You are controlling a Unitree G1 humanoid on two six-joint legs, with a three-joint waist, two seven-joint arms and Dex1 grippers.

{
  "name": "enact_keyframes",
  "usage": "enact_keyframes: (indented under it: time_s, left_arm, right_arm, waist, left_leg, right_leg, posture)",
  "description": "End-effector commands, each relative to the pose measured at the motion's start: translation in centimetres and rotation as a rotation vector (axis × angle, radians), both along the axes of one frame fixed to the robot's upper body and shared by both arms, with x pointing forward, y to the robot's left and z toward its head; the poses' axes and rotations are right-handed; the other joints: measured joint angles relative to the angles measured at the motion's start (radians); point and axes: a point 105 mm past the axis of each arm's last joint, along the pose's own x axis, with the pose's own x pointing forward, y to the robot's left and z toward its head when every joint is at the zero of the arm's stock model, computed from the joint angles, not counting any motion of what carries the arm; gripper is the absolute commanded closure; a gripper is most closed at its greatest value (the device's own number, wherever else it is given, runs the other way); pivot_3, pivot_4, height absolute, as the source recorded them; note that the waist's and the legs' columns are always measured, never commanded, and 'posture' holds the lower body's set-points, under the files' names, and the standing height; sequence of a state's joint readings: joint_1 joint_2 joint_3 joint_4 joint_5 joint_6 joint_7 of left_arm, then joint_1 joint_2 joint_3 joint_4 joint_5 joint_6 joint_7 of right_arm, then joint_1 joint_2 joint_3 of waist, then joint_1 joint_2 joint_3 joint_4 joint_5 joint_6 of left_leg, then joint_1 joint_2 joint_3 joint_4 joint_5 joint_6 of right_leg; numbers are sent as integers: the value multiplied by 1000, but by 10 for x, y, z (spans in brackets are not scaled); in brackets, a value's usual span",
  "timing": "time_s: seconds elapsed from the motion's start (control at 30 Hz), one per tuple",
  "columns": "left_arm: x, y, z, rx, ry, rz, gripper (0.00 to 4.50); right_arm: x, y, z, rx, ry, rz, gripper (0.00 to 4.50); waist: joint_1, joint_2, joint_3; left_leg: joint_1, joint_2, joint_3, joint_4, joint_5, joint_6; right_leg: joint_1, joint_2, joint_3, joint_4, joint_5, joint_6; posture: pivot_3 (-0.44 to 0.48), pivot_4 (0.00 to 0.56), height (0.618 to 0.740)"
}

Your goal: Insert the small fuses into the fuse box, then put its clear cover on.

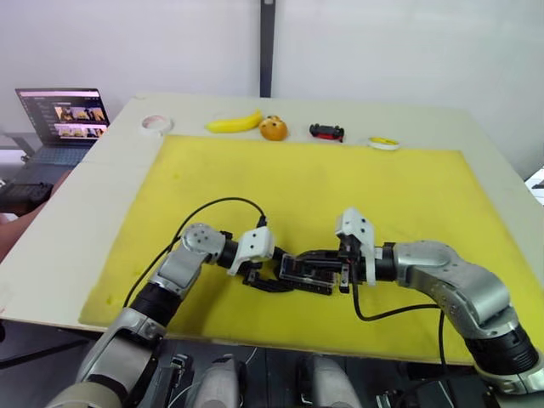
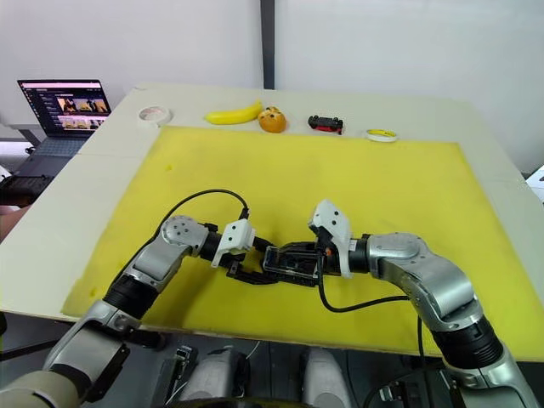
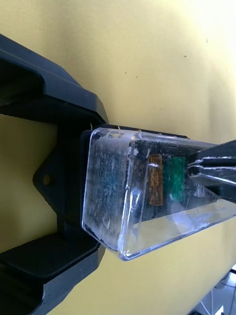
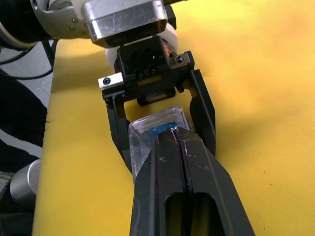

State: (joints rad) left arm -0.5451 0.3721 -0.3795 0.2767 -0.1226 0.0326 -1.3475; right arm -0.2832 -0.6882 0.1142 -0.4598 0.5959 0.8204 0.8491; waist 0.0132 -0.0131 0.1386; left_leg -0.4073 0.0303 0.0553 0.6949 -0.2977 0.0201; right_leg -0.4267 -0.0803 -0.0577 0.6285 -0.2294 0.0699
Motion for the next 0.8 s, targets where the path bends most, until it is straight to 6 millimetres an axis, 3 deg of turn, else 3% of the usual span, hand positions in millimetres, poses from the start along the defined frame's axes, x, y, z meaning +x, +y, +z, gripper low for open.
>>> enact_keyframes:
  time_s: [0.03, 0.2, 0.3, 0.4, 0.6, 0.67, 0.8]
  left_arm:
    - [-8, -6, 0, 1, 4, -60, 1936]
    - [-9, -5, 0, 1, 8, -61, 1936]
    - [-9, -5, -1, 2, 8, -61, 1936]
    - [-9, -6, 0, 1, 7, -62, 1936]
    - [-9, -8, 1, -5, 5, -64, 1936]
    - [-10, -8, 1, -6, 5, -65, 1936]
    - [-10, -8, 2, -6, 6, -61, 1936]
  right_arm:
    - [-2, 2, 24, 32, -78, 13, 4471]
    - [2, 1, 51, 72, -142, 5, 4471]
    - [-1, 1, 52, 66, -137, 16, 4471]
    - [-4, 0, 30, 21, -77, 13, 4471]
    - [-8, -20, -46, -147, 88, -53, 4471]
    - [-10, -23, -52, -182, 81, -44, 4471]
    - [-9, -22, -43, -160, 60, -33, 4471]
  waist:
    - [0, 1, 0]
    - [0, 2, 2]
    - [1, 2, 2]
    - [1, 2, 2]
    - [-1, 2, 2]
    - [-1, 2, 2]
    - [0, 1, 1]
  left_leg:
    - [0, 0, 0, 0, 0, 0]
    - [0, 0, 0, 0, 0, 0]
    - [0, 0, 0, 0, 0, 0]
    - [-1, 0, 0, 0, 0, 0]
    - [0, -1, 0, 0, 0, 0]
    - [1, 0, 0, 0, 0, 0]
    - [1, 0, 0, 0, 0, 0]
  right_leg:
    - [0, 0, 0, 0, 0, 0]
    - [0, 0, 0, 0, 0, 0]
    - [0, 0, 0, 0, 0, 0]
    - [0, 0, 0, 0, 0, 0]
    - [0, 0, 0, 0, 0, 0]
    - [1, 0, 0, 0, -1, 0]
    - [2, 0, 0, 0, -1, 1]
  posture:
    - [0, 150, 737]
    - [0, 150, 737]
    - [0, 150, 737]
    - [0, 150, 737]
    - [0, 150, 737]
    - [0, 150, 737]
    - [0, 150, 737]
